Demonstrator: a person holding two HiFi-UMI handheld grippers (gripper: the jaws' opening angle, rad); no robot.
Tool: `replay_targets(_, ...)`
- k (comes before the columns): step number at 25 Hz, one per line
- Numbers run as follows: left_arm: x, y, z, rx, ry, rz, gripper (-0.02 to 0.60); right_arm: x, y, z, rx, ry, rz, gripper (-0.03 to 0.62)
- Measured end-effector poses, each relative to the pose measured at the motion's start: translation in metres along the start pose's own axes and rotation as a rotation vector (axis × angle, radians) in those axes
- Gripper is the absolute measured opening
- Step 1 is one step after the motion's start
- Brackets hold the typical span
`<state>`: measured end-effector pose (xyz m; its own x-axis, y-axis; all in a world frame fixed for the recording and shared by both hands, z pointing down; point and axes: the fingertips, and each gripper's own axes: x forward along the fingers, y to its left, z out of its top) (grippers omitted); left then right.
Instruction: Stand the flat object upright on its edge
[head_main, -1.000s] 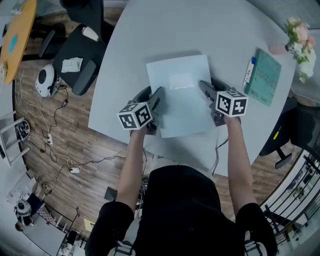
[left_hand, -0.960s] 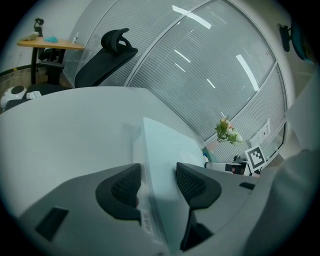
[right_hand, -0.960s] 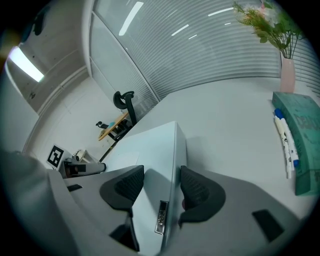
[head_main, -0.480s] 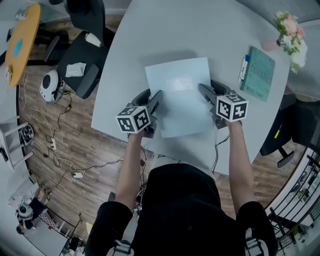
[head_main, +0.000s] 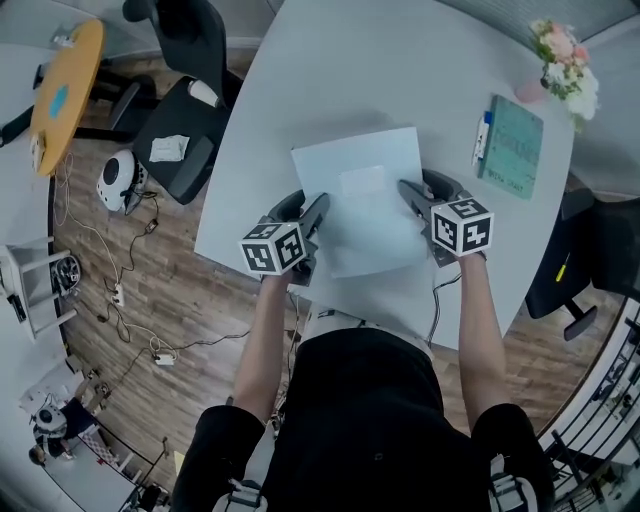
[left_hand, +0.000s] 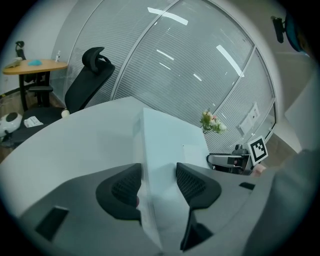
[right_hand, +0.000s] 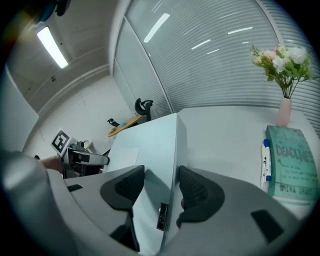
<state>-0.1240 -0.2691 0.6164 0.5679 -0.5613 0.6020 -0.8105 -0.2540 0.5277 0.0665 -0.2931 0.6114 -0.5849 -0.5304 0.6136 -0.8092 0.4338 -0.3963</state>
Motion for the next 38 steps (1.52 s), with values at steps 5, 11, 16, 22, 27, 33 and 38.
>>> replay_targets(5, -0.013, -0.016, -0.008, 0.026, 0.0, 0.007, 0.225, -0.021, 0.008, -0.006, -0.022, -0.012, 0.002, 0.236)
replay_targets(11, -0.028, -0.036, -0.009, 0.06, -0.013, 0.016, 0.225, -0.045, 0.015, -0.009, -0.037, -0.029, 0.01, 0.233)
replay_targets(16, -0.04, -0.051, -0.011, 0.091, -0.028, 0.023, 0.225, -0.063, 0.02, -0.011, -0.058, -0.049, 0.016, 0.23)
replay_targets(22, -0.05, -0.07, -0.011, 0.123, -0.056, 0.033, 0.225, -0.084, 0.023, -0.013, -0.081, -0.066, 0.01, 0.225)
replay_targets(27, -0.059, -0.081, -0.006, 0.147, -0.092, 0.034, 0.225, -0.097, 0.029, -0.006, -0.11, -0.091, 0.001, 0.221)
replay_targets(33, -0.071, -0.09, -0.001, 0.146, -0.138, 0.027, 0.225, -0.111, 0.038, 0.003, -0.146, -0.12, -0.005, 0.218)
replay_targets(38, -0.082, -0.098, 0.004, 0.168, -0.154, 0.022, 0.225, -0.123, 0.046, 0.011, -0.186, -0.145, -0.004, 0.213)
